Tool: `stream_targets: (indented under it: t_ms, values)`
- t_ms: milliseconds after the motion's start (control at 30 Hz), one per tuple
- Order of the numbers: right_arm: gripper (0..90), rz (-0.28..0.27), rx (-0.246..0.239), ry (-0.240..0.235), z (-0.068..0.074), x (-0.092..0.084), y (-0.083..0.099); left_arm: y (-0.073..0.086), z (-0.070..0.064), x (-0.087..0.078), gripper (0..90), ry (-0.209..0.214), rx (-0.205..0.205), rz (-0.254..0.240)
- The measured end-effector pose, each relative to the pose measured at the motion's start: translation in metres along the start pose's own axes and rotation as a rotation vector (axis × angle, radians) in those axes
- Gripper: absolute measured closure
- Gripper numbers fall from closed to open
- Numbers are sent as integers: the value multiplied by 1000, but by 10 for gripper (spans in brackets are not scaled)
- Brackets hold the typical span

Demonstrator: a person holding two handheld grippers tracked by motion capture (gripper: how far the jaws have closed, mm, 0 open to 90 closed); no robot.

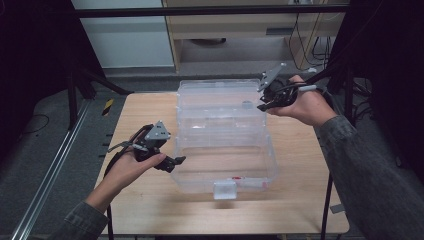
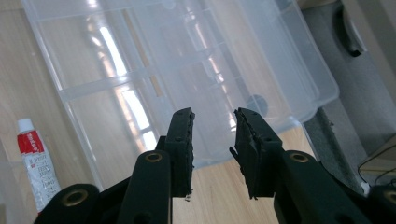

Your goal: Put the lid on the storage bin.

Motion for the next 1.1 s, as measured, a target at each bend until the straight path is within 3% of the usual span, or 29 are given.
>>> stream_targets:
  t_ms: [200,367,533,733,933,1100]
  values:
    - [638,42,-48,-36,6,18,-4,-6,-3,4,51,26,11,1]
    - [640,121,-117,-37,9,40,-3,-8,-11,7,51,58,42,16]
    - [690,147,-139,-48,9,47,-2,-8,-21,9,55,103,91,45]
    - [753,161,-159,-54,8,49,-3,-5,-27,13,65,156,109,69]
    - [780,165,-186,-61,8,48,-3,-2,-38,17,128,179,155,92]
    - [780,165,-179,-61,9,49,-4,8,-49,25,171,245,169,136]
Point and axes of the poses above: each handheld gripper's, and its own axes: x roughly forward along the jaws, y roughly out of its underside, z roughly to its left, the point moved 3 cm from there along x, roughly forward along the jaws, and after that the axes turned 12 degrees about x, right-handed, at the moved point
